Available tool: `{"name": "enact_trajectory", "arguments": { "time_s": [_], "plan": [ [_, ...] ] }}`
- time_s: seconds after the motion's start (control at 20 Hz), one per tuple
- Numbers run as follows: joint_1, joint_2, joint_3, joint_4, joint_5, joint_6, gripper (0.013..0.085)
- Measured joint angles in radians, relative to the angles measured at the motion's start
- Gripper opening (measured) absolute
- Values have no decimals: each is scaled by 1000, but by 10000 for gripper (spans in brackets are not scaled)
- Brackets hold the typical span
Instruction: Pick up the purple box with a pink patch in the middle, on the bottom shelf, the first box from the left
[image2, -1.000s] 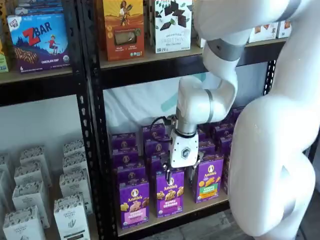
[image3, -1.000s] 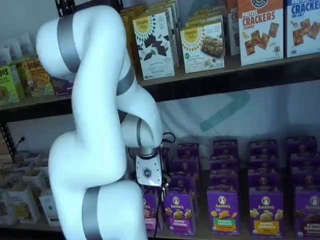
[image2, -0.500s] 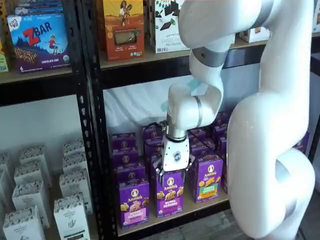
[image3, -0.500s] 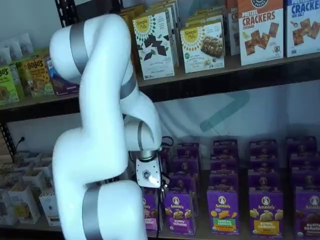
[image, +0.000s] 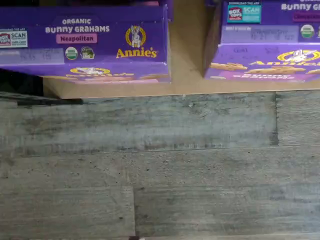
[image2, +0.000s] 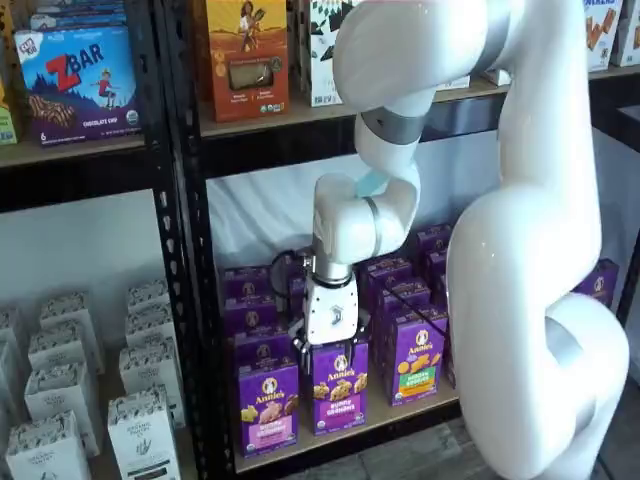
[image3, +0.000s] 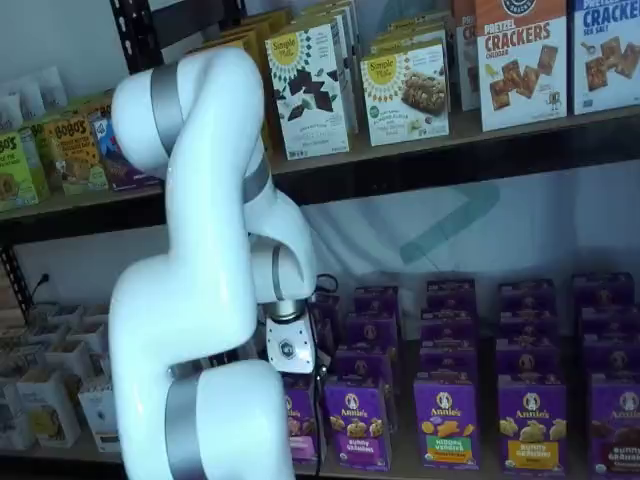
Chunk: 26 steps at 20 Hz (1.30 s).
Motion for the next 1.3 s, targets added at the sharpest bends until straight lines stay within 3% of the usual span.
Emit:
{"name": "enact_trajectory", "arguments": {
  "time_s": [0.3,0.95,1.3],
  "plan": [
    [2,70,-86,-17,29,19,850],
    [8,185,-238,25,21,-13,850],
    [13,205,-279,0,18,14,850]
  ]
}}
